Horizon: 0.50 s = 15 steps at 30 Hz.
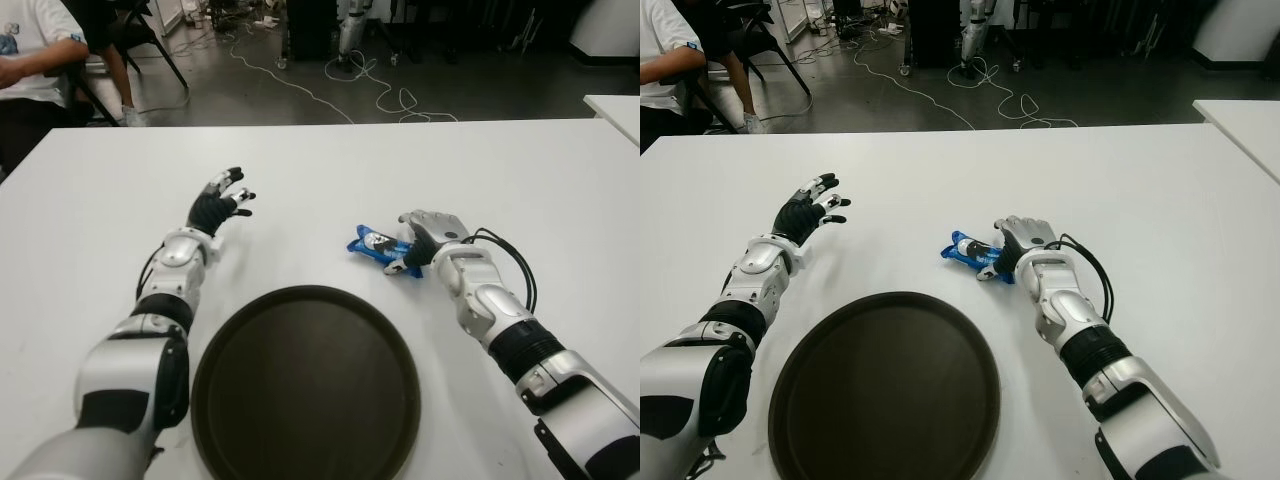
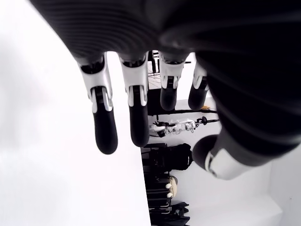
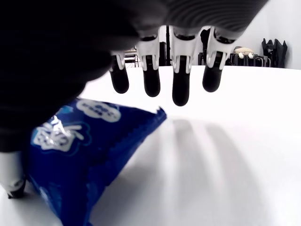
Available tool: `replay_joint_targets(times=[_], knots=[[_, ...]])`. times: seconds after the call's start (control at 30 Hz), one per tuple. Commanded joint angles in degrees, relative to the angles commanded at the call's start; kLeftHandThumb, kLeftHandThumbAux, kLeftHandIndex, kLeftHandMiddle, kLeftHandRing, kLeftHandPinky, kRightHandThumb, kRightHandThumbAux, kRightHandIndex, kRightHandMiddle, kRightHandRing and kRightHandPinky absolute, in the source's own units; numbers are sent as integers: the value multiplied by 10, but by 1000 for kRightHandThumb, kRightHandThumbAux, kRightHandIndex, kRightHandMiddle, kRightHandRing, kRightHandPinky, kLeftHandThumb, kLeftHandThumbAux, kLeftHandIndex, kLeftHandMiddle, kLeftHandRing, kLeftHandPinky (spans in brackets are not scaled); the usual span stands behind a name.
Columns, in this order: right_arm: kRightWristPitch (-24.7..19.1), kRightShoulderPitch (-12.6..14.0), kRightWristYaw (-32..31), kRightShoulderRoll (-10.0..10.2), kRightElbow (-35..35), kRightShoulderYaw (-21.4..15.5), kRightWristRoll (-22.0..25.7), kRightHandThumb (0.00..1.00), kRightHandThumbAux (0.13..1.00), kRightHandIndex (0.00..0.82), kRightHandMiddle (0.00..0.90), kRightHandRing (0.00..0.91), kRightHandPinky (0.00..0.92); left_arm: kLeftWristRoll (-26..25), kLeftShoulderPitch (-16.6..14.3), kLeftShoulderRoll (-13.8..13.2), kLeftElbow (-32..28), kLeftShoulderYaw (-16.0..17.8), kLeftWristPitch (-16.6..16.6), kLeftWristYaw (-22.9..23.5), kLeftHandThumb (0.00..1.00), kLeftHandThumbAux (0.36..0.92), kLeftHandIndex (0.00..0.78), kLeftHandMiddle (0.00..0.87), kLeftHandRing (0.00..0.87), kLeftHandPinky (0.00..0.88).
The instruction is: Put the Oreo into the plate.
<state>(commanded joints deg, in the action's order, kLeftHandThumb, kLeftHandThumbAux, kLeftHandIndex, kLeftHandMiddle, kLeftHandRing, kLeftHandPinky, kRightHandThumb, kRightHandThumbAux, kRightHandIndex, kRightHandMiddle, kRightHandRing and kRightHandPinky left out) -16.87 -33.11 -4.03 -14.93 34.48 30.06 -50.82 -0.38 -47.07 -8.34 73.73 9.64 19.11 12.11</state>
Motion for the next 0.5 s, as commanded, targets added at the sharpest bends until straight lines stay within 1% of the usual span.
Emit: replay_joint_targets(times=[0.1, 0.2, 0.37, 0.5], knots=[[-8, -1, -5, 5, -8, 3, -1, 0, 557, 166, 168, 178, 192, 0, 0, 0, 0, 0, 0, 2, 238, 653, 18, 92, 249, 385], [-12, 0, -8, 5, -14, 6, -1, 0, 558, 165, 165, 176, 197, -1, 0, 0, 0, 0, 1, 5, 239, 646, 19, 93, 249, 383], [-13, 0, -14, 2, -19, 12, -1, 0, 550, 152, 151, 157, 155, -2, -1, 1, 0, 1, 2, 9, 232, 639, 21, 86, 258, 392], [-11, 1, -11, 1, -26, 20, -6, 0, 548, 148, 147, 153, 149, -3, -1, 2, 1, 3, 3, 6, 239, 637, 27, 86, 259, 385]])
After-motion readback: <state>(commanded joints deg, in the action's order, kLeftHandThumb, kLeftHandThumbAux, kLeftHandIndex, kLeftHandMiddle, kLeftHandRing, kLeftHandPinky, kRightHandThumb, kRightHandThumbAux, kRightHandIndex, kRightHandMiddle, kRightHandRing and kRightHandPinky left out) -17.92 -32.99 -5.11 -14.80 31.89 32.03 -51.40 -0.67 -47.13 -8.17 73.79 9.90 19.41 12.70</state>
